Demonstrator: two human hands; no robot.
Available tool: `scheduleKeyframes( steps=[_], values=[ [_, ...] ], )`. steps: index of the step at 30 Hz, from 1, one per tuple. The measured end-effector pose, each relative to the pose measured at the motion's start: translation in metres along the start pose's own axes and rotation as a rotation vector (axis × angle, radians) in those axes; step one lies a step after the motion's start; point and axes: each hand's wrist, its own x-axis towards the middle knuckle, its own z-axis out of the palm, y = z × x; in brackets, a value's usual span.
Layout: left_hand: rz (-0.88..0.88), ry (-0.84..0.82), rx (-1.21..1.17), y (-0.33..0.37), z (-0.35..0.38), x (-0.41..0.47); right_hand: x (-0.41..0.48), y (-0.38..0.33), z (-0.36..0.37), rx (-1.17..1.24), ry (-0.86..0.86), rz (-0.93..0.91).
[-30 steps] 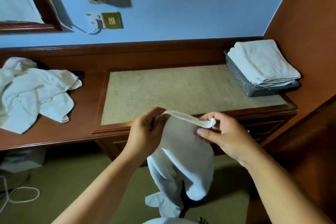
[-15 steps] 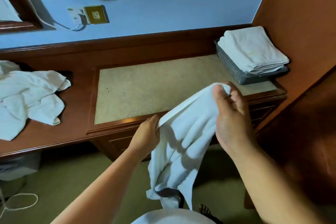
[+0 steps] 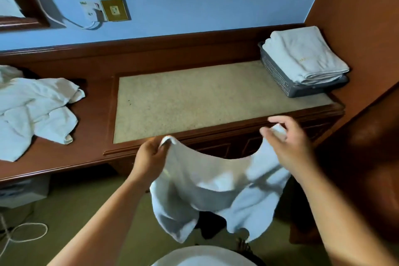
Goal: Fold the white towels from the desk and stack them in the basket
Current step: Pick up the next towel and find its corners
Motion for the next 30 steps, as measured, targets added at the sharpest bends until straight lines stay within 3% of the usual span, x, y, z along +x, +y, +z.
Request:
scheduleKeyframes(
  steps=[2, 4, 7, 9, 13, 16, 18, 20, 22, 26, 30],
  values=[
    [0.283, -0.151, 0.061, 0.052, 0.008, -0.012, -0.029, -0.019, 0.038, -0.078, -0.425, -0.028],
    [0.459, -0.215, 0.046, 0.08, 0.009, -0.017, -0.046, -0.03, 0.064, -0.072, -0.627, -0.061],
    [0.575, -0.118, 0.131, 0.072, 0.004, 0.0, -0.048, -0.044, 0.07, 0.042, -0.415, -0.148],
    [0.547, -0.127, 0.228, 0.035, 0.002, 0.013, -0.046, -0.059, 0.06, 0.124, -0.256, -0.239],
    [0.375, -0.288, 0.306, -0.031, 0.011, -0.001, -0.046, -0.081, 0.042, 0.261, -0.231, -0.297],
    [0.222, -0.137, 0.169, -0.031, 0.009, -0.005, -0.039, -0.072, 0.034, 0.2, -0.146, -0.256],
    [0.145, -0.018, 0.005, -0.015, -0.004, -0.001, -0.026, -0.057, 0.024, -0.031, -0.154, -0.207],
    [0.219, -0.021, -0.042, 0.009, -0.02, 0.0, -0.017, -0.045, 0.018, -0.389, -0.315, -0.097],
    [0.394, -0.122, 0.017, 0.041, -0.03, -0.005, -0.02, -0.044, 0.023, -0.521, -0.449, -0.014],
    [0.698, -0.374, 0.057, 0.096, -0.029, -0.022, -0.046, -0.062, 0.052, -0.162, -0.609, -0.083],
    [0.664, -0.331, 0.067, 0.083, -0.024, -0.012, -0.042, -0.067, 0.056, -0.115, -0.416, -0.267]
  ],
)
